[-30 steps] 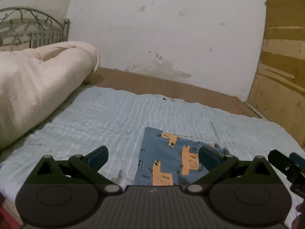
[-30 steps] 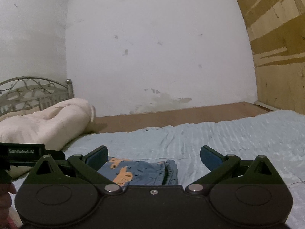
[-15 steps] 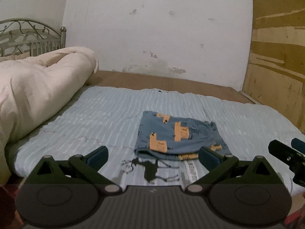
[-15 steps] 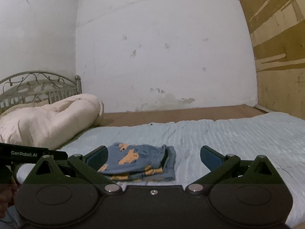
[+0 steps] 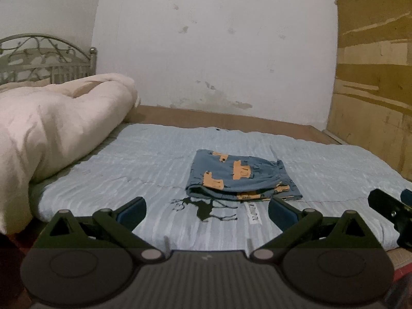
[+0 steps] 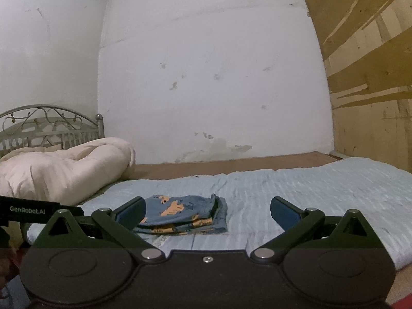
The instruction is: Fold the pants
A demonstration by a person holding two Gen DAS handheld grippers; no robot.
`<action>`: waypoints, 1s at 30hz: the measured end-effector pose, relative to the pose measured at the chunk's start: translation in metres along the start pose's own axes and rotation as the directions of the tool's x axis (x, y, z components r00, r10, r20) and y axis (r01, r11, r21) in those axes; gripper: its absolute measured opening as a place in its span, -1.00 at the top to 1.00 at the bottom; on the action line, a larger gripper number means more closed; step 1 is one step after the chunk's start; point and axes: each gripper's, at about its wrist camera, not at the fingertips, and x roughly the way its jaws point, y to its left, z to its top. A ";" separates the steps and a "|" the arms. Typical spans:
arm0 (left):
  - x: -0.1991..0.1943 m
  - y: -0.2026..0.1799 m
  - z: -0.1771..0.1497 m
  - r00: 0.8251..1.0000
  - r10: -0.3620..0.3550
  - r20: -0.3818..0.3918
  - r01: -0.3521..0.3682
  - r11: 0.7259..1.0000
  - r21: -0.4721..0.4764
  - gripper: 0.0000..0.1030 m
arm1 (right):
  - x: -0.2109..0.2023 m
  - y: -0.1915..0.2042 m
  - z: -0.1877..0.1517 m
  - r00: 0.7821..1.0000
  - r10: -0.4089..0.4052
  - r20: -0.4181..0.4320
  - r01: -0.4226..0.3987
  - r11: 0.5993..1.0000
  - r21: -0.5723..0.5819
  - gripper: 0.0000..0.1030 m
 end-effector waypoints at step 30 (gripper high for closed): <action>-0.006 0.005 -0.043 1.000 0.025 -0.016 -0.024 1.000 0.012 -0.99 | -0.017 -0.007 -0.033 1.000 -0.001 -0.031 0.000 1.000 -0.025 -0.99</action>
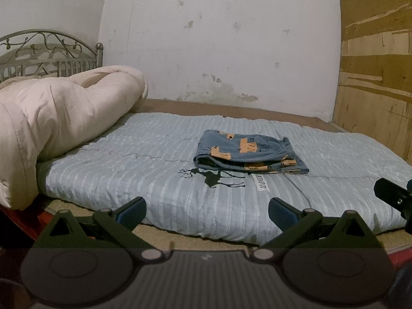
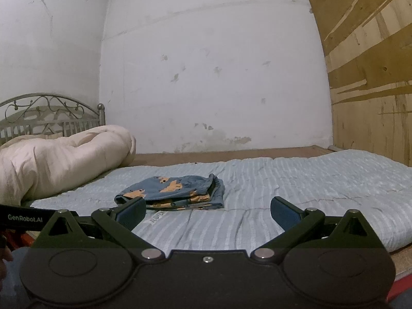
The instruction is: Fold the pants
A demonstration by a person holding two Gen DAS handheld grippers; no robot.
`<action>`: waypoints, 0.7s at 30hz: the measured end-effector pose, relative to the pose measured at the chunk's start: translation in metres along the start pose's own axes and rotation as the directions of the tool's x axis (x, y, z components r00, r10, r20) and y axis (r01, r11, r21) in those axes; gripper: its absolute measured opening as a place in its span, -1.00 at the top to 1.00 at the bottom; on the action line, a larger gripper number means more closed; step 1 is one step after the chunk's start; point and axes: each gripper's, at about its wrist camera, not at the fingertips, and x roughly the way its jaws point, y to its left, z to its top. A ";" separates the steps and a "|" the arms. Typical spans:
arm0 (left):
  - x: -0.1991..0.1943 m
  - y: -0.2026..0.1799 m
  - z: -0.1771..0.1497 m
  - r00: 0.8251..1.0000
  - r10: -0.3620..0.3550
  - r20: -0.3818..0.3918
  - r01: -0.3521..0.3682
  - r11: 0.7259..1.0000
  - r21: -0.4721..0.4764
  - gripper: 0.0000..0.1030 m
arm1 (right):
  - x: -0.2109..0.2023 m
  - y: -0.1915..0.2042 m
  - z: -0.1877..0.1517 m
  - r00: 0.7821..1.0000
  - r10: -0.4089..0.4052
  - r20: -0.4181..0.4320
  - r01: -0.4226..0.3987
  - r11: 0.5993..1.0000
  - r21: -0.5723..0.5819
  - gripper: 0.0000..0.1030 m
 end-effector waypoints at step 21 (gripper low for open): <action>0.001 0.001 -0.001 1.000 0.007 -0.006 -0.007 1.000 0.001 -0.99 | 0.000 0.001 -0.002 1.000 0.000 -0.004 0.000 1.000 -0.002 -0.99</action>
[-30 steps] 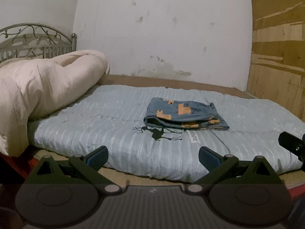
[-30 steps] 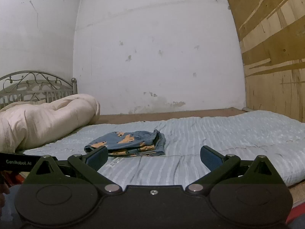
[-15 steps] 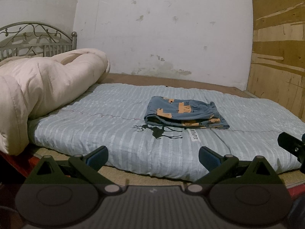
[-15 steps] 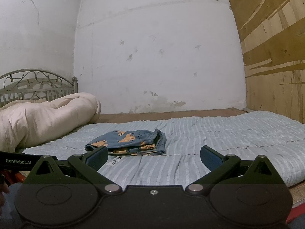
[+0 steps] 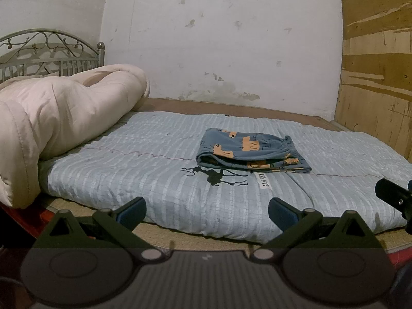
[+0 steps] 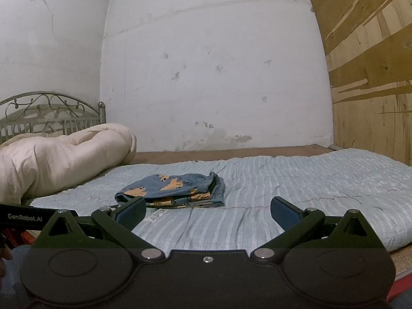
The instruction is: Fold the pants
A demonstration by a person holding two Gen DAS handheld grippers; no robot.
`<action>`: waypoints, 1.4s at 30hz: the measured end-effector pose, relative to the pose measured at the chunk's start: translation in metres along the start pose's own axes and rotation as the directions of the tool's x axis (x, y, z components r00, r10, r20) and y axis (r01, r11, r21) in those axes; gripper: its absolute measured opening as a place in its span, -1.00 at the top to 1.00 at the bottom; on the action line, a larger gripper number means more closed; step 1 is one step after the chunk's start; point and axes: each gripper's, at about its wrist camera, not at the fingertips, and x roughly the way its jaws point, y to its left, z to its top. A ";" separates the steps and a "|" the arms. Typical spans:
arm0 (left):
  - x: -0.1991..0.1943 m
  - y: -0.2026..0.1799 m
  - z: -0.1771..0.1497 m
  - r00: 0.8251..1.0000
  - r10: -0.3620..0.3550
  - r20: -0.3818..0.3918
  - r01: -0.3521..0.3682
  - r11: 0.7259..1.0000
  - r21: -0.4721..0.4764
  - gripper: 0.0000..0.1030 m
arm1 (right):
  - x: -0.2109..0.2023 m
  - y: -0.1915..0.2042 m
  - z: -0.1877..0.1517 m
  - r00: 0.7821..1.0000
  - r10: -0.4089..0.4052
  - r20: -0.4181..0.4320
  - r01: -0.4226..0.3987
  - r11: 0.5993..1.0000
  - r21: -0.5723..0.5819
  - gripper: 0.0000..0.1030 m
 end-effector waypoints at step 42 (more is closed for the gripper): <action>-0.002 -0.002 -0.001 1.000 0.003 0.000 -0.003 1.000 0.004 -0.99 | 0.002 0.000 -0.002 1.000 0.002 -0.007 -0.002 1.000 -0.003 -0.99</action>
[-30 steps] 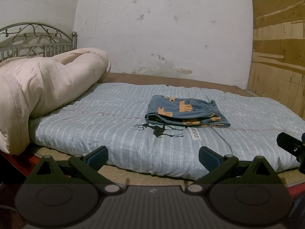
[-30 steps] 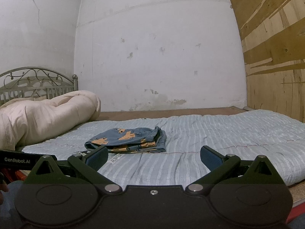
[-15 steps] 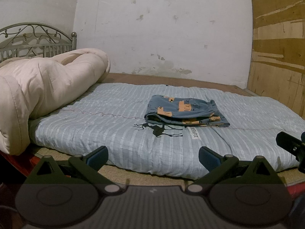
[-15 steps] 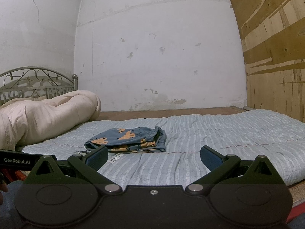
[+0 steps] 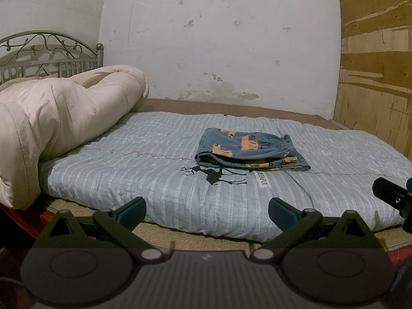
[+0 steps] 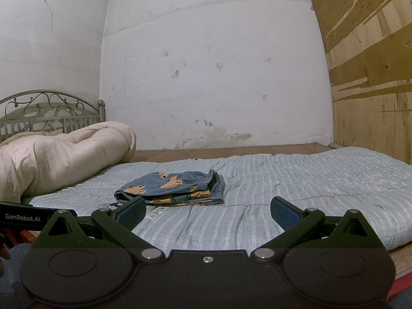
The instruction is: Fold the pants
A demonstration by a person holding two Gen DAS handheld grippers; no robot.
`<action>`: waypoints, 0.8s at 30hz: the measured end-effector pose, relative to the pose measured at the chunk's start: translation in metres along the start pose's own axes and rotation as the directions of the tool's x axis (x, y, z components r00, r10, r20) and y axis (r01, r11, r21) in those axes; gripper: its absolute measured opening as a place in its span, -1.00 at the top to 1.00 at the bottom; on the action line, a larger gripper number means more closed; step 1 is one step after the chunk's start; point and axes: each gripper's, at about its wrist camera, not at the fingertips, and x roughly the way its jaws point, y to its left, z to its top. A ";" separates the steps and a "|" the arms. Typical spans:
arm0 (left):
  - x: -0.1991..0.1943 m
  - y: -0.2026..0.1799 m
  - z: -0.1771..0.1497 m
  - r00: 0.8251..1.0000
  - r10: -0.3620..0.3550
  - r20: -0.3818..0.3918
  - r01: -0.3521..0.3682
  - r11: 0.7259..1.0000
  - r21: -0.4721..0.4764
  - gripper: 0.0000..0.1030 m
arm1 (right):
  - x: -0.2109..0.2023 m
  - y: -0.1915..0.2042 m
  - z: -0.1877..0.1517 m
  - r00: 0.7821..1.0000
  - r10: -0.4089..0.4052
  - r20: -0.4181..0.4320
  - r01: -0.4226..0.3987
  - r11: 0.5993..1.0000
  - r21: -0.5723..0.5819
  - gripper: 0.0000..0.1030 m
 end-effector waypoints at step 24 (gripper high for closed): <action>0.000 0.000 -0.001 1.000 -0.008 -0.004 0.008 1.000 0.000 -0.99 | 0.000 0.000 0.001 1.000 0.000 -0.002 0.000 1.000 0.001 -0.99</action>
